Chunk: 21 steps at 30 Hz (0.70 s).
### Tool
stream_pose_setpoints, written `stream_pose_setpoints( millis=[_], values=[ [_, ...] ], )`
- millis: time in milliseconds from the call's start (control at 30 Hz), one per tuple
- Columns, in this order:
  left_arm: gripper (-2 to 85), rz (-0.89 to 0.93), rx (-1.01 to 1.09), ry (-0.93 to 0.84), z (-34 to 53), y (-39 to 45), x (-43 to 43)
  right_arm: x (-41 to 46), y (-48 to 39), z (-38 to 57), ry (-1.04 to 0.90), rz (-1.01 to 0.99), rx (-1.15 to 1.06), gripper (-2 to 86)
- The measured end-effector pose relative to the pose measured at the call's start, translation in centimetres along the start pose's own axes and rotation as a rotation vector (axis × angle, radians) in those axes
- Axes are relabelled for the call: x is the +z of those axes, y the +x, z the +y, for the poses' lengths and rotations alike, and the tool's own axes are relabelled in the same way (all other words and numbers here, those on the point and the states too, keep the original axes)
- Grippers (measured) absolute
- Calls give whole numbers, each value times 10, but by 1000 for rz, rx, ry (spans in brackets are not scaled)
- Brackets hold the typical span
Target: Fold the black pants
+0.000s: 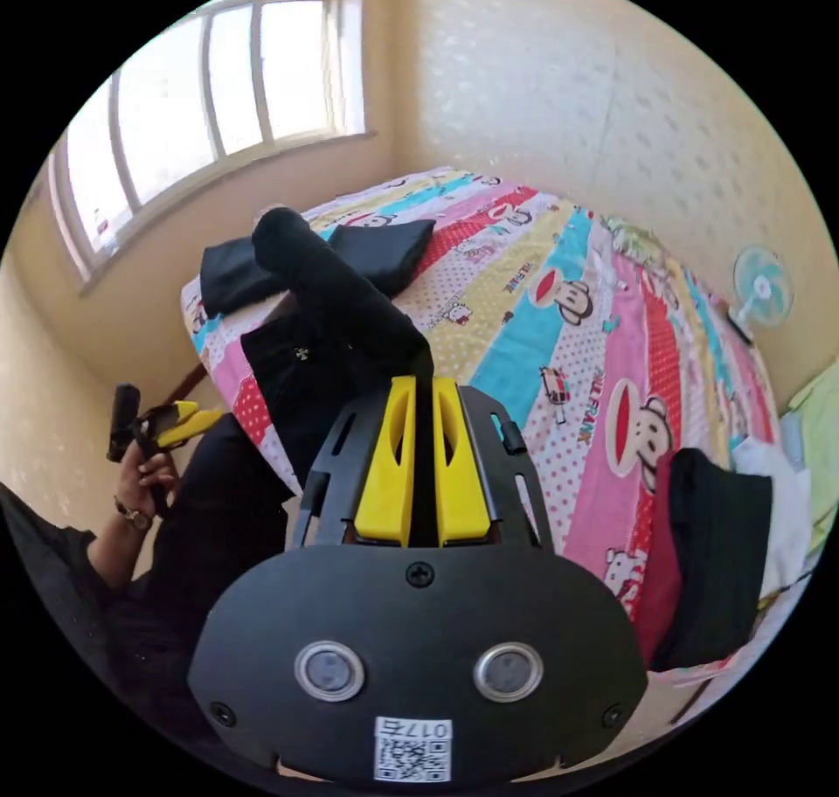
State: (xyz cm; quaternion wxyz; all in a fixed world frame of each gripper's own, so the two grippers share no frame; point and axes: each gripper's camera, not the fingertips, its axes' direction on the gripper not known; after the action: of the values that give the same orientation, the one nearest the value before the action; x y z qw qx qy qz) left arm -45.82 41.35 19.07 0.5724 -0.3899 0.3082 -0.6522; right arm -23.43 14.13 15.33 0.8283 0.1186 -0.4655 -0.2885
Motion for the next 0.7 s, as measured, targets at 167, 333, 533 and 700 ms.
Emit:
stream_pose_setpoints(
  millis=[167,333,533,700],
  values=[
    [153,-127,5,-65,-14,-25,65,-5,64,38,79,-278,149,30],
    [152,-221,54,5,11,-18,91,-38,81,57,107,-257,136,32],
    [177,-297,163,100,70,0,100,-81,102,75,140,-269,136,34],
    [149,-300,269,194,113,3,92,-122,135,105,190,-307,214,36]
  ],
)
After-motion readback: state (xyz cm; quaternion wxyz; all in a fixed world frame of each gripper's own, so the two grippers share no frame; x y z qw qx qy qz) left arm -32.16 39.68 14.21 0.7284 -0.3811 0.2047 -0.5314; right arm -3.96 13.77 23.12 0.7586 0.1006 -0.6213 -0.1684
